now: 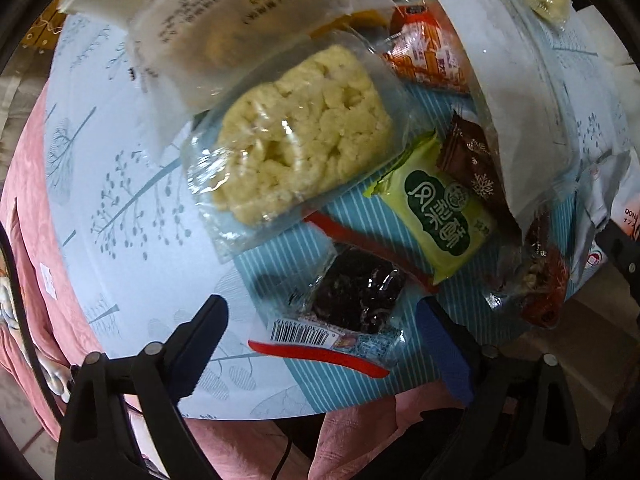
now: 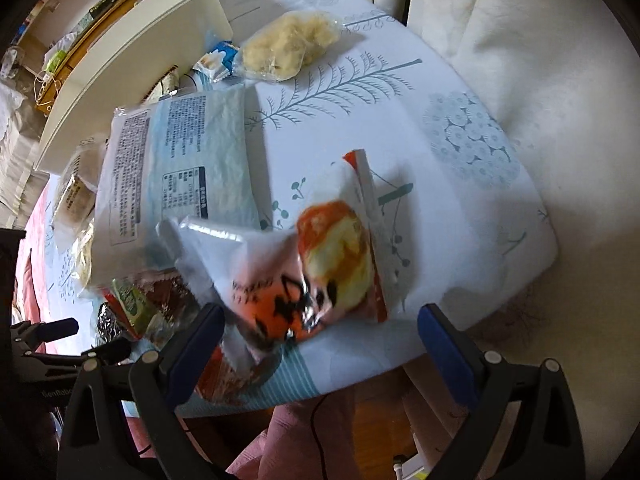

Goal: Organize snacks
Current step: 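Grasp the dark jerky pack with left gripper while right grasps the red-white bun bag, then carry both packs over the white tray and open both grippers to drop them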

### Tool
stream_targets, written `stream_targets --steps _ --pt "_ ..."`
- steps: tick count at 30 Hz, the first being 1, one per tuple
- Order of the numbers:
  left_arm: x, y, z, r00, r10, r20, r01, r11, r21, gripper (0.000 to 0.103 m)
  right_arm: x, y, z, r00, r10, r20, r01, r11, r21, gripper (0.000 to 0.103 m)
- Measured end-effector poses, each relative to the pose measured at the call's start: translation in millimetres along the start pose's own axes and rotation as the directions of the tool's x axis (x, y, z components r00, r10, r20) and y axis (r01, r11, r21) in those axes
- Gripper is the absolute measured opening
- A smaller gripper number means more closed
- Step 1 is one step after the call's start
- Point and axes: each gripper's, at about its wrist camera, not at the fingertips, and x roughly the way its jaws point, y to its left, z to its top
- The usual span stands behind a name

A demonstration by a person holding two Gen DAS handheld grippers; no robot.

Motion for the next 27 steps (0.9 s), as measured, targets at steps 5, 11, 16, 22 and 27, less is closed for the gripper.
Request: stream_targets --steps 5,11,16,22,27 --pt "8 -5 13 1.000 -0.006 -0.029 0.007 1.000 0.011 0.071 5 6 10 1.000 0.005 0.008 -0.005 1.000 -0.030 0.098" --pt "5 -2 23 0.999 -0.037 -0.030 0.038 0.999 0.014 0.062 15 3 25 0.997 0.062 -0.049 -0.062 0.998 0.007 0.087" --pt "-3 -1 24 0.998 -0.067 -0.013 0.067 0.998 0.020 0.049 15 -7 37 0.992 0.106 -0.065 -0.102 0.993 0.063 0.070" --pt "-10 6 18 0.996 -0.094 -0.008 0.094 0.996 -0.009 0.039 6 -7 38 0.993 0.095 -0.070 -0.090 0.994 0.069 0.067" --pt "-24 22 13 0.995 -0.096 0.017 0.097 0.993 -0.060 0.039 -17 3 40 0.994 0.107 -0.037 -0.105 0.992 0.068 0.067"
